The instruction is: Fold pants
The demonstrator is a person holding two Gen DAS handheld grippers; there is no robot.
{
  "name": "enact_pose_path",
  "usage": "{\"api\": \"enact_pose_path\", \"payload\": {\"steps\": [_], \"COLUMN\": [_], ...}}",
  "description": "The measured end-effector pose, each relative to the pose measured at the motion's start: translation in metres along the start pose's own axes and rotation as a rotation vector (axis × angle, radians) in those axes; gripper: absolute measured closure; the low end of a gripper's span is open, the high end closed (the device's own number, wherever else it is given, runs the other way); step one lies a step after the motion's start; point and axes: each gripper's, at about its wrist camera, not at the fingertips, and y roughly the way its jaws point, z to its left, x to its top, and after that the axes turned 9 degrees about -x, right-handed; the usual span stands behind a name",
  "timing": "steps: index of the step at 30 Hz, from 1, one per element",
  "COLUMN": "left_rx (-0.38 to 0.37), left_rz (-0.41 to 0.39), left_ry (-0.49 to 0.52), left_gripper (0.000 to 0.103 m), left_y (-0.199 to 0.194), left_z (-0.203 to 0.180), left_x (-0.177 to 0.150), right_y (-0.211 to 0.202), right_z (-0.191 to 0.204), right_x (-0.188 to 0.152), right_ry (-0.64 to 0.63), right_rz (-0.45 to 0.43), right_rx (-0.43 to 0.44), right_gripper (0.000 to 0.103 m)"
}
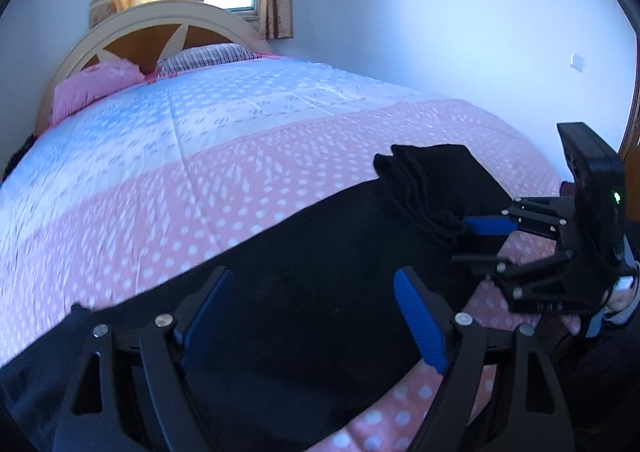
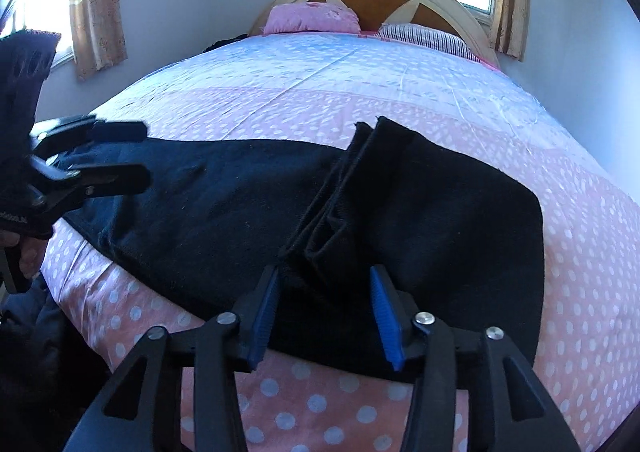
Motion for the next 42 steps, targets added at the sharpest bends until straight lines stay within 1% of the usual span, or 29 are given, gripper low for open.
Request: {"api": "enact_pose_path", "payload": {"steps": [3,5,10,14,16,18,19,21,23,25,26,28,30,32,35,36,37,38,39,40,42], "left_rx": [0.023,0.03,0.029,0.033,0.01,-0.048,-0.068,-0.114,-0.126,-0.141,-0.15,-0.177,-0.196,-0.216,-0.226,-0.225,-0.226,-0.214,-0.206,-0.219,-0.239], "left_rz": [0.011,0.021,0.043,0.063,0.065,0.063,0.062,0.076,0.089,0.106,0.111,0.118,0.123,0.132,0.137,0.135,0.138,0.144,0.149,0.15,0.139], "left_ry": [0.045,0.067,0.073,0.07,0.06,0.019,0.001,-0.038,-0.063,-0.092,-0.113,-0.147,-0.164,-0.172,-0.189,-0.192,-0.195,-0.199,-0.205,-0.216,-0.234], "left_gripper": [0.018,0.019,0.019,0.018,0.019,0.019,0.023,0.027,0.031,0.037,0.038,0.038,0.042,0.042,0.042,0.045,0.057,0.064,0.077,0.086,0.088], "left_y": [0.01,0.018,0.034,0.047,0.049,0.05,0.052,0.06,0.069,0.08,0.085,0.092,0.098,0.103,0.11,0.112,0.115,0.117,0.118,0.116,0.109], "left_z": [-0.012,-0.019,-0.027,-0.033,-0.035,-0.035,-0.035,-0.035,-0.038,-0.038,-0.039,-0.04,-0.043,-0.049,-0.054,-0.055,-0.055,-0.054,-0.053,-0.051,-0.05], "left_x": [0.007,0.011,0.016,0.02,0.023,0.029,0.032,0.037,0.04,0.042,0.044,0.046,0.048,0.05,0.053,0.055,0.056,0.058,0.059,0.059,0.062], "right_y": [-0.003,-0.006,-0.013,-0.015,-0.02,-0.029,-0.033,-0.038,-0.039,-0.04,-0.04,-0.042,-0.044,-0.044,-0.043,-0.042,-0.043,-0.042,-0.042,-0.041,-0.042], "right_z": [0.002,-0.005,-0.027,-0.033,-0.035,-0.047,-0.058,-0.082,-0.104,-0.119,-0.126,-0.13,-0.132,-0.131,-0.127,-0.126,-0.124,-0.123,-0.121,-0.12,-0.118], "right_x": [0.0,0.0,-0.002,-0.005,-0.006,-0.007,-0.008,-0.01,-0.013,-0.016,-0.017,-0.018,-0.019,-0.018,-0.014,-0.014,-0.016,-0.016,-0.017,-0.017,-0.017], "right_ry": [-0.023,0.006,0.085,0.095,0.088,0.127,0.171,0.272,0.383,0.466,0.503,0.525,0.531,0.528,0.519,0.515,0.513,0.509,0.507,0.504,0.501], "right_rz": [-0.004,-0.003,-0.006,-0.005,-0.01,-0.038,-0.055,-0.085,-0.104,-0.12,-0.129,-0.143,-0.154,-0.158,-0.158,-0.157,-0.157,-0.158,-0.158,-0.158,-0.165], "right_rx": [-0.004,0.028,0.083,0.098,0.097,0.097,0.091,0.072,0.036,0.026,0.023,0.008,0.0,-0.005,-0.008,-0.009,-0.01,-0.009,-0.009,-0.01,-0.018], "right_gripper": [0.053,0.053,0.053,0.053,0.053,0.053,0.053,0.053,0.053,0.053,0.053,0.052,0.051,0.051,0.051,0.051,0.051,0.051,0.051,0.051,0.051]}}
